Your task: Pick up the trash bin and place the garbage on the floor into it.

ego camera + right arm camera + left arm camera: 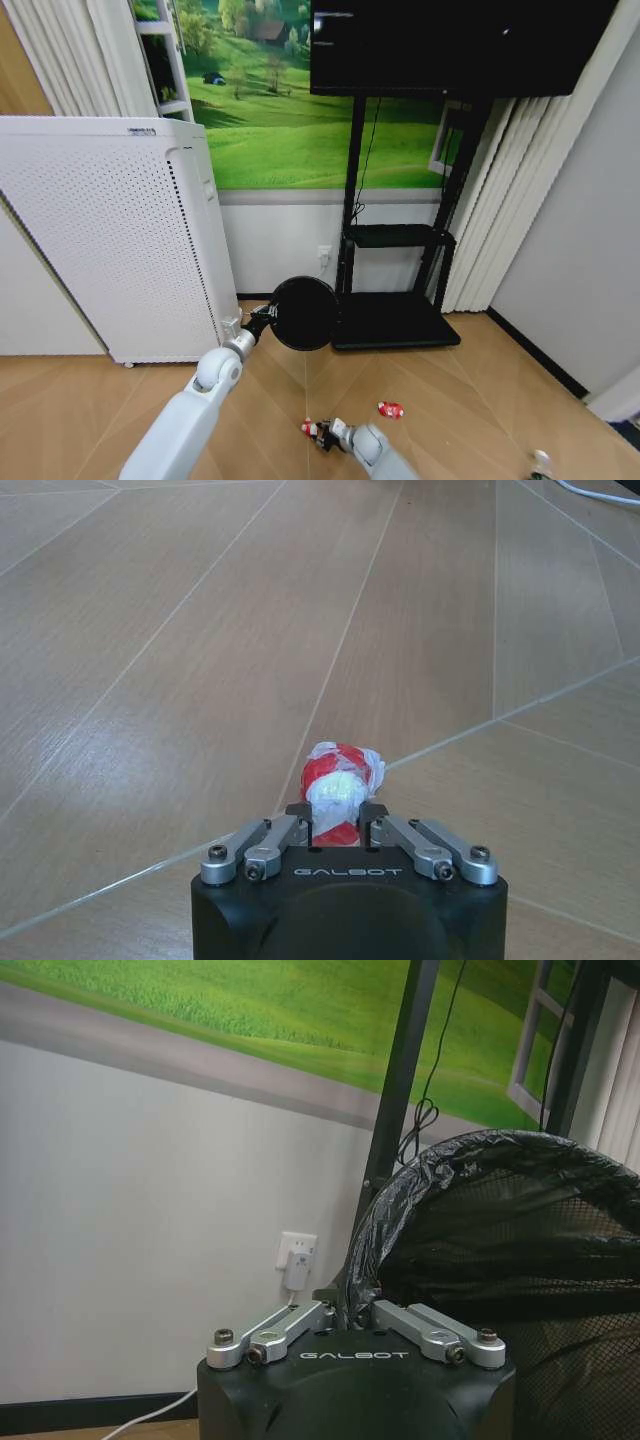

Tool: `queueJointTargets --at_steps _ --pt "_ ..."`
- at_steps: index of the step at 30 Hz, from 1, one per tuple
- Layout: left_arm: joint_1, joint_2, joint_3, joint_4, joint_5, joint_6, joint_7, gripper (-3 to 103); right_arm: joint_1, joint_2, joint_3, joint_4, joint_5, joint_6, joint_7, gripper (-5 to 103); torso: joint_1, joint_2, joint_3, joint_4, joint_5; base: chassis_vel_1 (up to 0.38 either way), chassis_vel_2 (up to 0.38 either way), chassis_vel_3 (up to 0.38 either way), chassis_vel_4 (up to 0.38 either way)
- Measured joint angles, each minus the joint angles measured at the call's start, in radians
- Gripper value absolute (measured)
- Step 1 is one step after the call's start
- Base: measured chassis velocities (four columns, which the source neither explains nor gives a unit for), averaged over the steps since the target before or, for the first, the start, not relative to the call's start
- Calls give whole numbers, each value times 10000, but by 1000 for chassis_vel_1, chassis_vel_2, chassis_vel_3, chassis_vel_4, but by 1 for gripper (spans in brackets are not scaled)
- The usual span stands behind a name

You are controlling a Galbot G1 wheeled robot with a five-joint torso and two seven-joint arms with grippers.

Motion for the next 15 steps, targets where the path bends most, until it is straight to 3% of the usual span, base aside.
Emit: queueJointTargets --at_steps 5,10,12,15 --pt "70 -29 -102 -12 12 0 13 3 -255 -111 189 683 232 -79 158 22 0 0 0 0 0 0 0 0 0" --pt "190 -116 -366 27 83 -1 -25 3 -702 -264 1141 1943 608 -128 381 22 0 0 -1 0 1 0 0 0 0" --pt "284 -106 -680 176 138 -2 -51 3 -1041 -404 2294 2785 1048 -157 449 22 0 0 -1 0 0 0 0 0 0" --pt "385 16 -941 269 182 -8 12 3 -1206 -584 3059 3232 1523 -168 600 22 0 1 0 -3 -2 0 0 0 0"
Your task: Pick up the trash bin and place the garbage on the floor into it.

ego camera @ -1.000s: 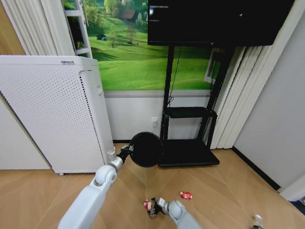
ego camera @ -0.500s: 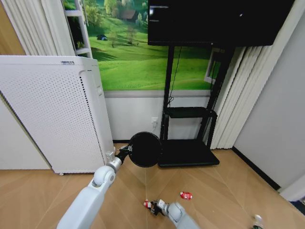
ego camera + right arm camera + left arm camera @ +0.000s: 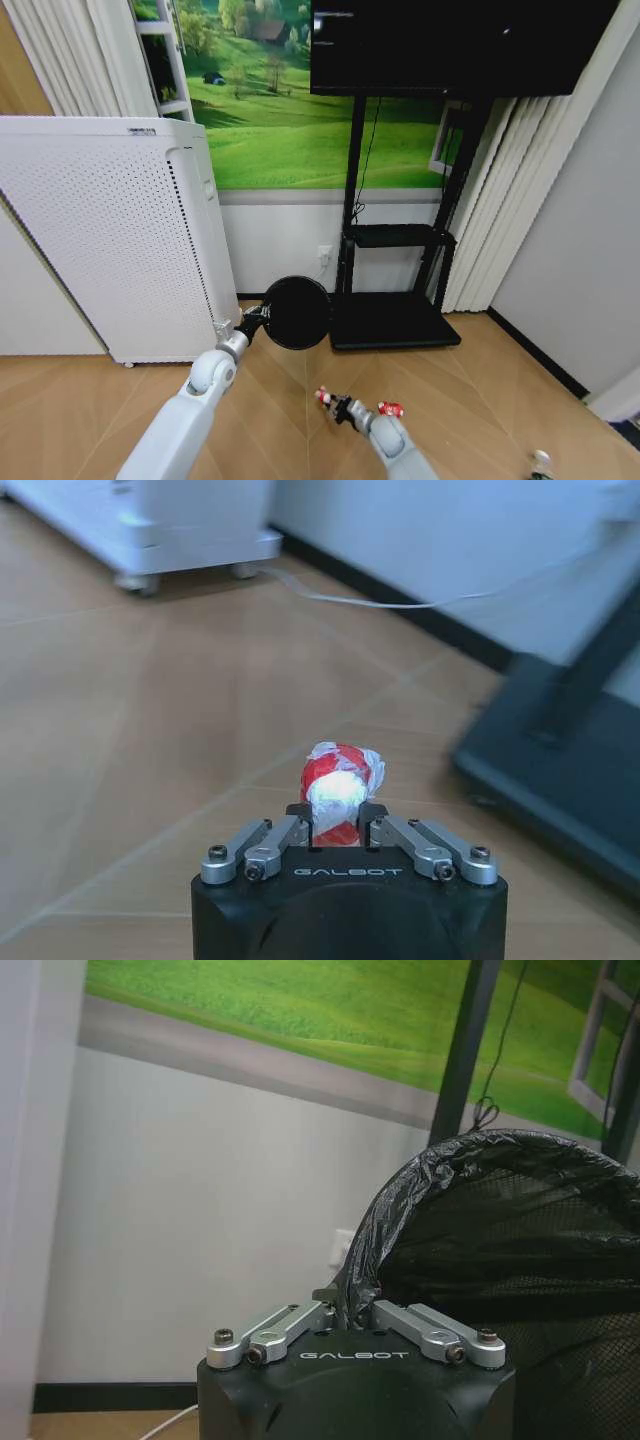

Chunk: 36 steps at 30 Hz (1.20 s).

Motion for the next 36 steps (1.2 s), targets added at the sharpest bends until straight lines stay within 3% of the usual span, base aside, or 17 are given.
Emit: queueJointTargets --at_steps 3,5,14,16,20,22,25,26,36 --pt "82 93 -151 1 1 -3 3 3 -96 -173 357 251 353 -31 48 22 -1 -1 0 5 4 0 0 0 0" --pt "111 151 -210 64 4 -12 7 3 -421 -673 961 739 1158 -111 153 22 0 -1 0 6 4 0 0 0 0" --pt "126 80 -127 267 50 -23 -51 3 -745 -1063 1628 1188 1768 -120 177 22 0 0 0 0 4 0 0 0 0" --pt "145 -75 98 549 67 -29 -131 3 -1161 -1487 2536 2140 2858 -249 66 22 0 -1 0 2 4 0 0 0 0" --pt "29 -206 448 741 -16 -29 -258 3 -1434 -1805 3052 3041 3498 -470 -81 22 0 -1 0 2 5 0 0 0 0" --pt "-253 -538 1199 1164 -14 -23 -446 3 -1809 -2143 3527 4578 4277 -857 -139 22 0 0 -1 0 6 0 0 0 0" --pt "-555 -1030 1836 1788 124 -64 -570 3 -1997 -2128 3463 5635 4662 -1163 -99 22 -1 -1 0 2 2 0 0 0 0" --pt "-1062 -1476 2476 2373 232 -129 -602 3 -2006 -1942 3027 6284 4734 -1356 -85 22 -1 0 0 3 2 0 0 0 0" --pt "-2419 -2770 3703 3955 385 -234 -696 3 -1653 -1112 1766 6759 4204 -1695 -452 22 0 -1 0 1 3 0 0 0 0"
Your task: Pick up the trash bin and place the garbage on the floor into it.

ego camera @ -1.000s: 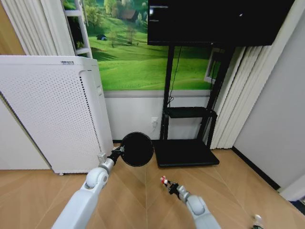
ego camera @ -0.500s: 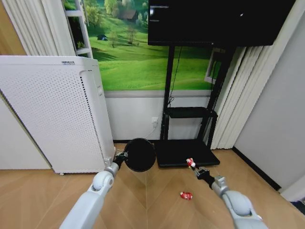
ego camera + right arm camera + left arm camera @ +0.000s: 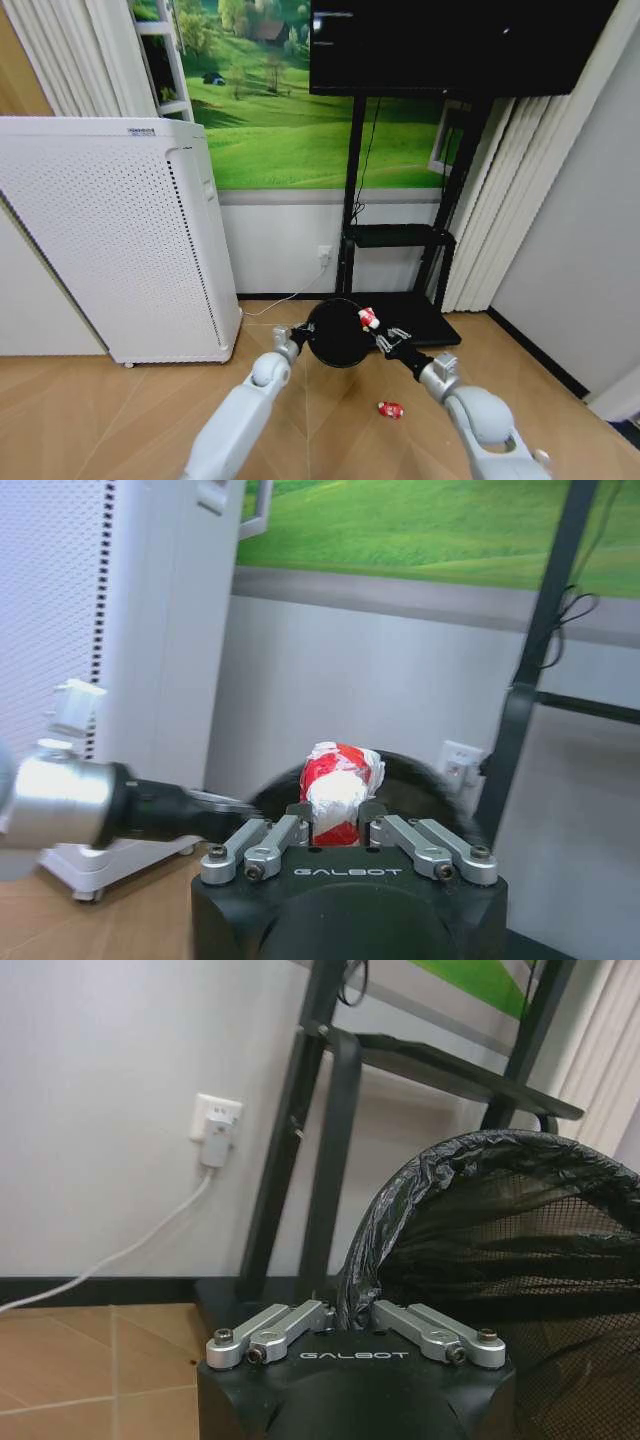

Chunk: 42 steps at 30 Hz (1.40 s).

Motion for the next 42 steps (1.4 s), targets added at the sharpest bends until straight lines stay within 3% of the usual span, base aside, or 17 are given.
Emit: queueJointTargets --at_steps 5,7,9,15,17,18,19,20,21,22,23,25,29,31,32,34,42 --pt "-202 -485 183 524 129 -3 -1 3 134 269 -467 -455 -431 76 180 24 0 0 0 1 1 0 0 0 0" --pt "-205 -598 231 603 160 -3 -8 3 229 360 -481 -662 -518 120 260 30 0 0 0 1 0 0 0 0 0" --pt "-203 -681 389 599 170 -4 -52 3 384 414 -337 -1026 -584 260 456 46 0 0 0 1 0 0 0 0 0" --pt "-118 -713 415 456 140 -3 -194 3 447 398 -135 -1209 -590 343 636 62 1 0 0 1 -1 0 0 0 0" --pt "-67 -743 405 347 130 -3 -582 3 522 402 -14 -1227 -573 343 845 73 0 0 0 0 -1 0 0 0 0" --pt "-67 -733 435 251 221 31 -1232 3 524 433 67 -1142 -502 342 1069 79 0 0 0 -1 -1 0 0 0 0" --pt "-67 -733 435 251 221 31 -1232 3 524 433 67 -1142 -502 342 1069 79 0 0 0 -1 -1 0 0 0 0" --pt "-75 -709 442 170 321 131 -2015 3 511 469 148 -1012 -388 335 1289 84 0 0 0 1 -1 0 0 0 0" --pt "-75 -709 442 170 321 131 -2015 3 511 469 148 -1012 -388 335 1289 84 0 0 0 1 -1 0 0 0 0" --pt "-76 -678 384 58 366 272 -2926 3 424 529 276 -759 -161 321 1677 89 1 0 1 2 -1 0 0 0 0" --pt "-76 -678 384 58 366 272 -2926 3 424 529 276 -759 -161 321 1677 89 1 0 1 2 -1 0 0 0 0" --pt "-39 -515 208 -399 98 558 -3989 3 236 680 524 -156 390 110 2825 99 0 0 -1 3 -2 0 0 0 0" --pt "120 -310 162 -805 -198 680 -4235 3 131 806 684 17 634 -101 3857 100 1 0 0 3 -4 0 0 0 0" --pt "381 -180 77 -1281 -496 804 -4501 3 31 983 820 -291 875 -357 5183 100 0 0 -1 1 -3 0 0 0 0" --pt "381 -180 77 -1281 -496 804 -4501 3 31 983 820 -291 875 -357 5183 100 0 0 -1 1 -3 0 0 0 0" --pt "631 -155 -21 -1582 -685 884 -4723 3 -86 1174 864 -720 934 -378 6011 100 1 0 0 0 -2 0 0 0 0" --pt "827 74 -159 -1886 -716 950 -4666 3 -422 1400 875 -948 926 -765 6157 100 0 0 -1 1 -2 0 0 0 0"
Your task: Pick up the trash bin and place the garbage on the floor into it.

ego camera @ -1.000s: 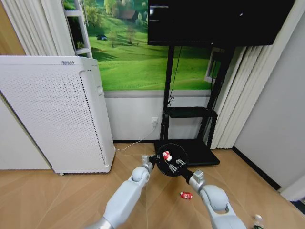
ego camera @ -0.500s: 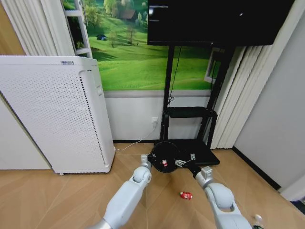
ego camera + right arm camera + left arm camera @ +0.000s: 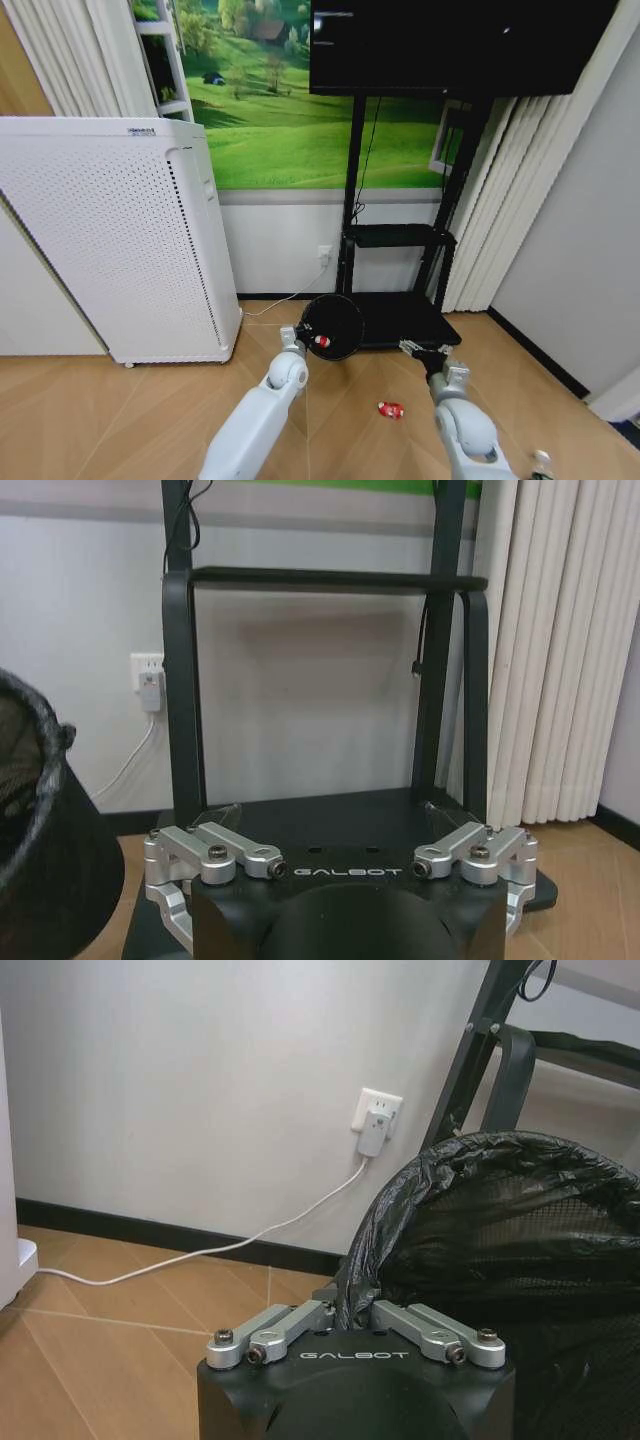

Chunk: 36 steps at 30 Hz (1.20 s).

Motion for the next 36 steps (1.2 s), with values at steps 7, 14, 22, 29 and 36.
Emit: queueJointTargets --at_steps 7,14,22,29,36 --pt "-6 38 -5 -23 -10 15 156 3 62 90 -180 -107 -42 -82 -241 100 1 -1 1 1 -1 -5 -31 3 41" --pt "82 55 -60 -77 11 15 282 3 163 99 -301 -153 -151 -115 -381 100 0 0 0 2 2 -68 -171 97 175" --pt "110 46 -116 -43 54 6 383 3 259 78 -378 -350 -225 149 -495 100 0 0 1 -1 1 -180 -261 189 247" --pt "13 -17 -134 57 93 -11 433 3 83 -12 -457 -779 -671 359 -1224 100 0 0 0 -5 5 -152 -168 140 171" --pt "-139 89 -131 65 299 -27 605 3 332 -595 -551 -3063 -2108 1404 -5132 100 0 0 1 3 1 48 50 -31 -39"
